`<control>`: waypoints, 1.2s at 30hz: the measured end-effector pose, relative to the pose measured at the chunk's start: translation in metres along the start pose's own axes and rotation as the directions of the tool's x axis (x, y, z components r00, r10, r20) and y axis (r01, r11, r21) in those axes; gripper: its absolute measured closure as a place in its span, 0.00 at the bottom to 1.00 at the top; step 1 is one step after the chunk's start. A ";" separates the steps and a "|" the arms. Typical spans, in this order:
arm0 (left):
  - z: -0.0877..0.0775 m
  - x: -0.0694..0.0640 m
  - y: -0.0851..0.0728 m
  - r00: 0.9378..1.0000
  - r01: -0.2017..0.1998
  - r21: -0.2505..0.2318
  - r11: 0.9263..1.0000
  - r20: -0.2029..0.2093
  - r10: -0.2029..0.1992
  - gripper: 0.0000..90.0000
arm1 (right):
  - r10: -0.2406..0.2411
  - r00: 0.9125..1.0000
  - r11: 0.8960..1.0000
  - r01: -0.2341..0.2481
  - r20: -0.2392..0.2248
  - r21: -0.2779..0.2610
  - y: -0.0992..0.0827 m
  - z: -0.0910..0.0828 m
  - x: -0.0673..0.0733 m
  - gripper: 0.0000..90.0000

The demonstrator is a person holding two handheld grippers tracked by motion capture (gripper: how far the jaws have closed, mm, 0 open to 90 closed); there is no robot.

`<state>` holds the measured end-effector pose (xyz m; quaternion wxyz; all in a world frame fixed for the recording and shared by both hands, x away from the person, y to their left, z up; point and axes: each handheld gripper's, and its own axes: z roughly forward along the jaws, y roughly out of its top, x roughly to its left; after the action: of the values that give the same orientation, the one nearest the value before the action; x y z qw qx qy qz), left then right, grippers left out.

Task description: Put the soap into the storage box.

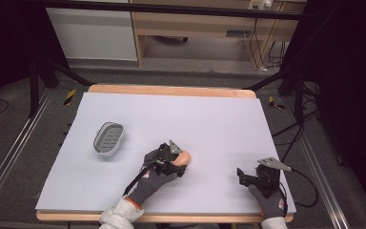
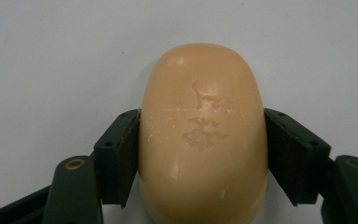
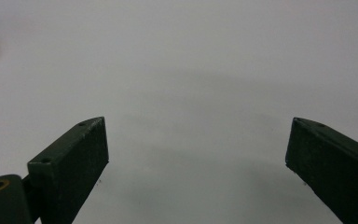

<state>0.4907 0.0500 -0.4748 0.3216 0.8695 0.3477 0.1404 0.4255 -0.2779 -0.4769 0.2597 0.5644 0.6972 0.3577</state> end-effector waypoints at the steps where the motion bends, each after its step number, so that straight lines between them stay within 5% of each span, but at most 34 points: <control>1: 0.000 0.000 0.000 1.000 0.000 0.000 1.000 0.000 0.000 0.35 | 0.000 1.000 1.000 0.000 0.000 0.000 0.000 0.000 0.000 0.07; 16: -0.005 -0.001 -0.001 1.000 -0.006 0.008 1.000 0.004 0.006 0.35 | 0.001 1.000 1.000 -0.001 -0.002 0.001 0.000 0.000 0.000 0.07; 36: -0.038 0.005 -0.003 1.000 -0.011 -0.039 0.999 0.021 0.012 0.35 | -0.001 1.000 1.000 0.001 0.001 0.001 0.000 0.000 0.000 0.07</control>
<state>0.4746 0.0725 -0.4479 0.3412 0.8665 0.3364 0.1399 0.4253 -0.2777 -0.4766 0.2598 0.5643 0.6975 0.3572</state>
